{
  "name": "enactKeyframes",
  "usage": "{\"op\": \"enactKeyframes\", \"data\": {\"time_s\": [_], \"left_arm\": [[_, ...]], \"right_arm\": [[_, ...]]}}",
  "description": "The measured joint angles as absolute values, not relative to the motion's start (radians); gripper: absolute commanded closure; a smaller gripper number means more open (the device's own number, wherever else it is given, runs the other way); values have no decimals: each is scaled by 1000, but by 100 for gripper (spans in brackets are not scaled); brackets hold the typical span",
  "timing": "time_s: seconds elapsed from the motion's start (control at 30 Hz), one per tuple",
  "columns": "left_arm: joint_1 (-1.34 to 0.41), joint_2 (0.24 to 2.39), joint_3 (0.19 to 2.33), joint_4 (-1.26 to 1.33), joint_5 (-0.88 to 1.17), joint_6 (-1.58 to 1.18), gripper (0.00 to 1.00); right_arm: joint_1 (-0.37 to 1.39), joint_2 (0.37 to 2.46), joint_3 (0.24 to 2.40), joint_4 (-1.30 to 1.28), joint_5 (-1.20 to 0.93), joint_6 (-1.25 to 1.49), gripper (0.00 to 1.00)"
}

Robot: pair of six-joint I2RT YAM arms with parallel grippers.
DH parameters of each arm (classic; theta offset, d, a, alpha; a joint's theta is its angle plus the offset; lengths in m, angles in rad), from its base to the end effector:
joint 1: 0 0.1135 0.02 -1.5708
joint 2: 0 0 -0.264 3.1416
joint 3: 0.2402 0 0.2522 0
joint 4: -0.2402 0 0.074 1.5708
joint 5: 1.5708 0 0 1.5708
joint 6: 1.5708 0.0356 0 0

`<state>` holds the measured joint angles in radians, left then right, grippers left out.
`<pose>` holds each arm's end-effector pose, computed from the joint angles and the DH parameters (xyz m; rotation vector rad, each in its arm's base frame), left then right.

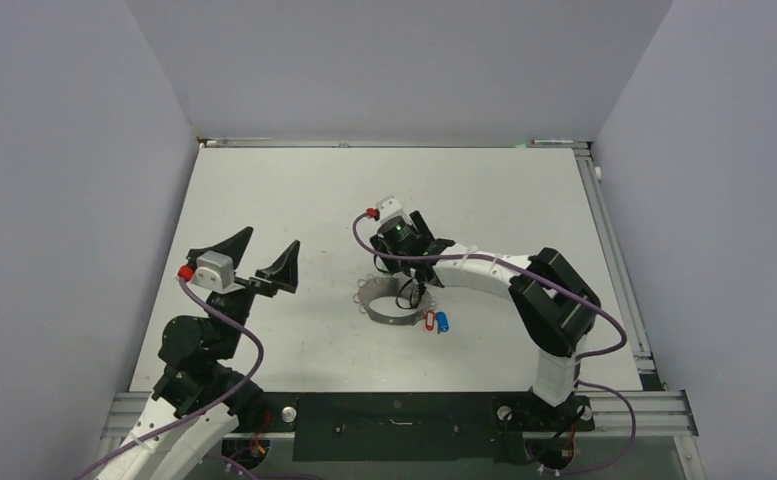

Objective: Put the keys on the keyring

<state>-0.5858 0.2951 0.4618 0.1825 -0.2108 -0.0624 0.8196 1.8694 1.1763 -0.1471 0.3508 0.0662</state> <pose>0.0885 -0.0498 0.3273 0.1384 1.2334 -0.4352 0.2793 0.2812 0.1754 -0.7133 2.2343 0.0089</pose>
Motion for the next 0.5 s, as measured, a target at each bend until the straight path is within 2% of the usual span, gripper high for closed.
{"op": "enactKeyframes", "data": {"time_s": [0.3, 0.5], "left_arm": [[-579, 390, 460, 193, -477, -19, 4], [-553, 499, 321, 330, -568, 81, 4]], "right_arm": [[826, 1484, 882, 78, 554, 164, 29], [839, 1337, 710, 216, 630, 165, 29]]}}
